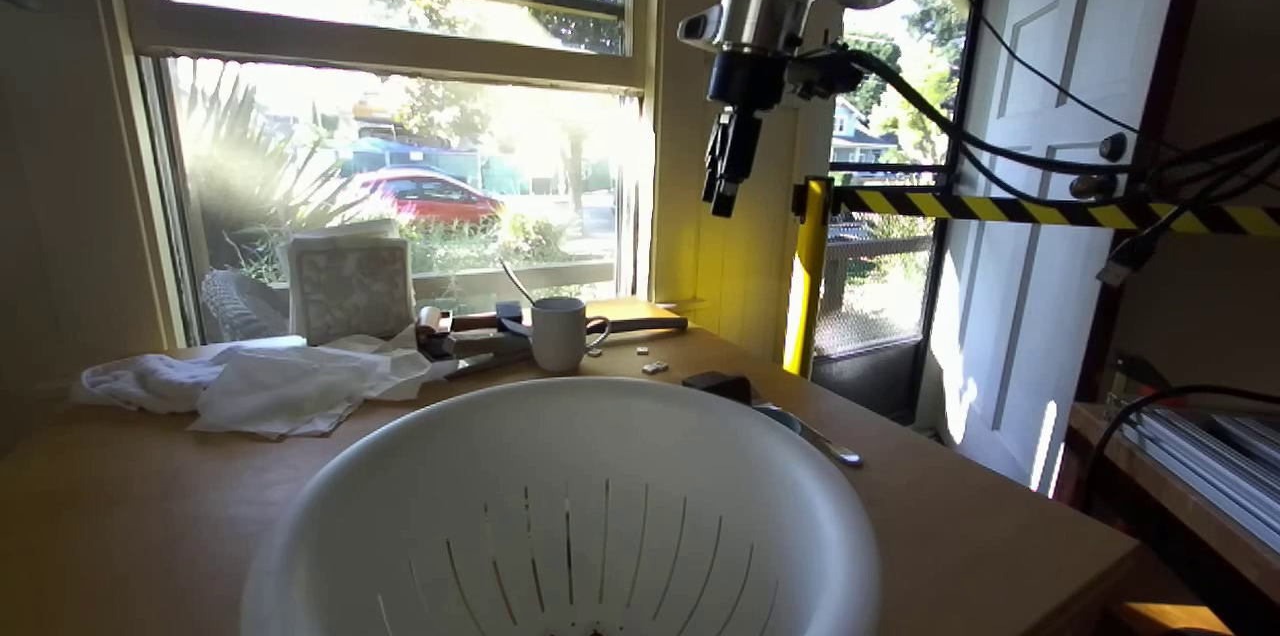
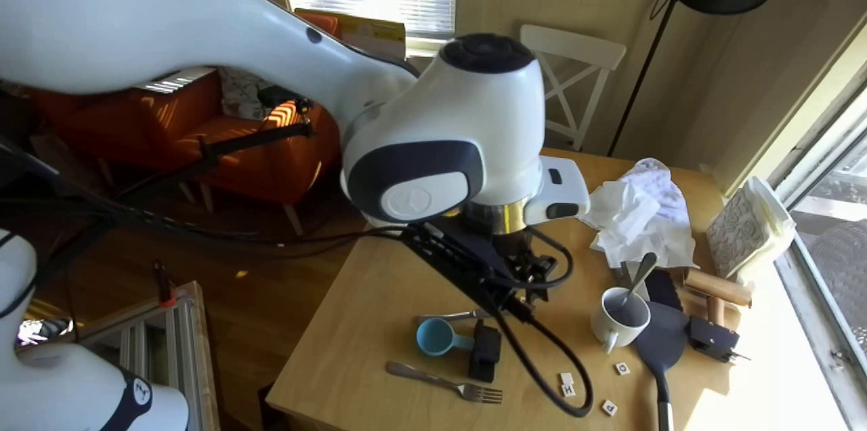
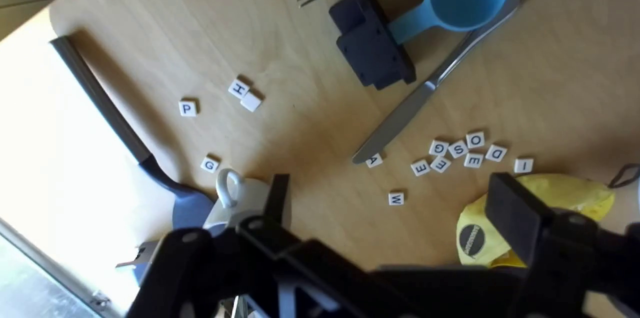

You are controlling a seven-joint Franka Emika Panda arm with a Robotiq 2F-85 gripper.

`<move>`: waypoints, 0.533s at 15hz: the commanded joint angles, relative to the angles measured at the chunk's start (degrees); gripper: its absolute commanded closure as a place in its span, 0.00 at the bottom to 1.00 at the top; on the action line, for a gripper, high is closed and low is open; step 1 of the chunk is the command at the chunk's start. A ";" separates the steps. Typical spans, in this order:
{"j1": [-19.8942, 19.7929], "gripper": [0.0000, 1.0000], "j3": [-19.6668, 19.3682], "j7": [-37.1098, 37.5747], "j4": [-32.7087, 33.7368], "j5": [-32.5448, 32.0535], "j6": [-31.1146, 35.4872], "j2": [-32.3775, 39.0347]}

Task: Move the mug to the left

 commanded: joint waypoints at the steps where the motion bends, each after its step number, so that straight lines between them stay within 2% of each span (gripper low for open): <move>1: -3.45 0.00 1.80 -7.32 10.07 7.01 1.85 10.64; 5: -10.24 0.00 6.24 -16.95 19.97 15.19 -0.25 19.49; 6: -12.34 0.00 7.81 -19.85 22.76 17.45 -2.51 21.41; 8: -14.79 0.00 9.28 -23.39 27.52 18.00 -4.51 25.32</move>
